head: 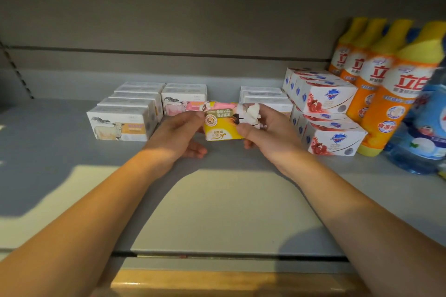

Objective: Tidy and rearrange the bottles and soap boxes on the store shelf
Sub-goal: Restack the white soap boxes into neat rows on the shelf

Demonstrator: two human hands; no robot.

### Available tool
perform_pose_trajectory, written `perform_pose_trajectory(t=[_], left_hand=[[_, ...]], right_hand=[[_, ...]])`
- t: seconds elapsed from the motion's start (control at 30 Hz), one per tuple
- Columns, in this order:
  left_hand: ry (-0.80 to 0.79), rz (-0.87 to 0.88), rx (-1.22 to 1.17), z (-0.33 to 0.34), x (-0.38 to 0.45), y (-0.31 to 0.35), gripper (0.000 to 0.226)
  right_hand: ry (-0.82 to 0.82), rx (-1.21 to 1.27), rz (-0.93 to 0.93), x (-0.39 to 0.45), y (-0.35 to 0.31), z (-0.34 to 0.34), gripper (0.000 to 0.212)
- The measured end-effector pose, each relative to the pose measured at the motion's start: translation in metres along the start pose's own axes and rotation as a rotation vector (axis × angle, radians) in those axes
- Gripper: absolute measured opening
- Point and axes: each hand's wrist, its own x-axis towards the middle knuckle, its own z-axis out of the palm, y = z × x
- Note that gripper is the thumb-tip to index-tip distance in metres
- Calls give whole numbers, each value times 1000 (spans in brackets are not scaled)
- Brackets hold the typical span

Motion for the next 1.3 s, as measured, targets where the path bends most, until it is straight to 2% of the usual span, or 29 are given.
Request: perform_pose_trajectory(t=[0.07,0.13,0.2,0.27,0.37,0.47,0.53,0.63,0.7,0.87,1.0,1.23,1.3], left_hand=[[8,-116,-56,-1,0,6,48],[-80,-213,-119,-4,-2,10,65],[-187,-280,-239,-4,-4,13,71],[-189,-280,-315,-3,-5,15,58],[-102,-179,-398,-3,-4,16,24],[-79,-42,-485,-7,-1,13,23],[-124,41,-459,-9,-1,12,32],[-173,151,-398,-7,-4,12,37],[-194,204,-360,-5,-6,12,39],[-216,244,-249,3,-12,11,49],[-179,254,-220,6,-16,13,54],[-19,178,-221,7,-15,13,42],[-15,154,-201,8,-16,14,35]], right_hand=[[32,-115,-124,-3,-4,0,43],[20,-120,-191,-5,-7,3,49],[-3,-176,-259,-7,-11,6,53],[-37,-239,-329,-7,-14,7,58],[-114,-238,-362,-7,-15,3,66],[-137,-167,-266,-3,-13,0,77],[-102,-49,-189,-2,-11,0,73],[-45,283,-44,3,-9,0,57],[-38,387,31,4,-7,0,41],[9,248,38,3,2,3,25],[51,277,54,0,5,0,25],[82,255,79,-5,2,0,25],[115,280,111,-6,-3,-1,23]])
